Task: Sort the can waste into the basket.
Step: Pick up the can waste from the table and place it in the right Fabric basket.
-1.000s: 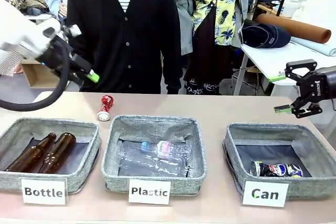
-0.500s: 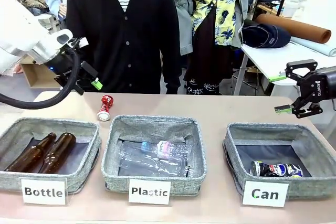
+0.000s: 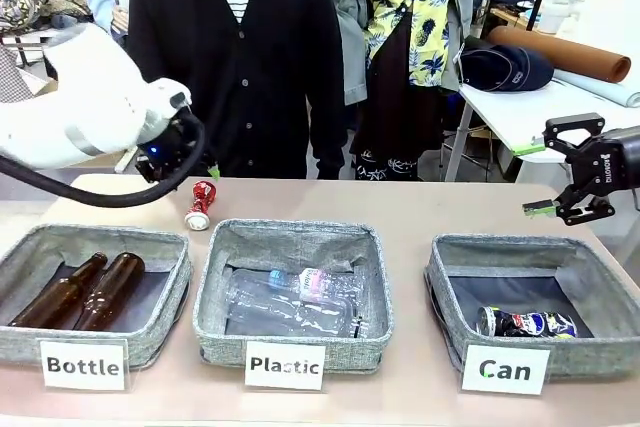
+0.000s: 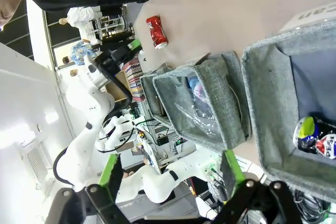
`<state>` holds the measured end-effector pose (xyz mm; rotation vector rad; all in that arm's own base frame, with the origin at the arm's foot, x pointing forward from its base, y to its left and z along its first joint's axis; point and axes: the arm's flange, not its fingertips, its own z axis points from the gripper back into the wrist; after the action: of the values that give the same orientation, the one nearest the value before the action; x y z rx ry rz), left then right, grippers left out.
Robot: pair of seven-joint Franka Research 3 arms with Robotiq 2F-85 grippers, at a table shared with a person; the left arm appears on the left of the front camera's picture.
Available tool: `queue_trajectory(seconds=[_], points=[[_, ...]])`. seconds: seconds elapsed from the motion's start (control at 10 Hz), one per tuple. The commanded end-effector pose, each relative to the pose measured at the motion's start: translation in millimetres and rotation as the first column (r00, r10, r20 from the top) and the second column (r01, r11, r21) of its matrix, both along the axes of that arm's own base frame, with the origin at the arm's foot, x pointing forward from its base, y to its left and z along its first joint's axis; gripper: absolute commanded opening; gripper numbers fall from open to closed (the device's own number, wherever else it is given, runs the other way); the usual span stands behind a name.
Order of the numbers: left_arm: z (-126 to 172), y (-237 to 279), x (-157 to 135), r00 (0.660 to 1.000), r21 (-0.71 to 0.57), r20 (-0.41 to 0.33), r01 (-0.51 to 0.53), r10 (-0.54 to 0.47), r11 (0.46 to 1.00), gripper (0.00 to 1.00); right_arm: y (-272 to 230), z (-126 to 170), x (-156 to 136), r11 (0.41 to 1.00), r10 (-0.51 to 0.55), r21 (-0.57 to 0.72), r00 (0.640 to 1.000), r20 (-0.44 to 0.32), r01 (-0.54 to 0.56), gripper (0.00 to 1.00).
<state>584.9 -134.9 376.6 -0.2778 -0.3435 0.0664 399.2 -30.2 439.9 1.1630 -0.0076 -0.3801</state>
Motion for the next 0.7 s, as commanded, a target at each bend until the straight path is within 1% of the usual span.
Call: queue_trajectory(seconds=[0.0,0.1,0.2,0.4,0.5,0.6], points=[[-1,-5,33,0.988,0.084,-0.125,-0.078,0.088,0.993,1.0,2,1,1,1.0,-0.003,0.014,1.0,0.007,0.003,1.0],[-12,-5,42,0.98,0.11,-0.152,-0.112,0.128,0.988,1.0,2,1,1,1.0,-0.003,0.014,1.0,0.007,0.003,1.0],[-22,-7,50,0.978,0.11,-0.181,-0.088,0.107,0.99,1.0,2,1,1,1.0,-0.003,0.014,1.0,0.007,0.003,1.0],[-39,-18,70,0.962,0.109,-0.255,-0.071,0.096,0.992,1.0,2,1,1,1.0,-0.003,0.014,1.0,0.007,0.003,1.0],[-47,-23,74,0.957,0.117,-0.269,-0.075,0.105,0.99,1.0,2,1,1,1.0,-0.003,0.014,1.0,0.007,0.003,1.0],[-54,-27,78,0.953,0.154,-0.269,-0.102,0.141,0.983,1.0,2,1,1,1.0,-0.003,0.014,1.0,0.007,0.003,1.0]])
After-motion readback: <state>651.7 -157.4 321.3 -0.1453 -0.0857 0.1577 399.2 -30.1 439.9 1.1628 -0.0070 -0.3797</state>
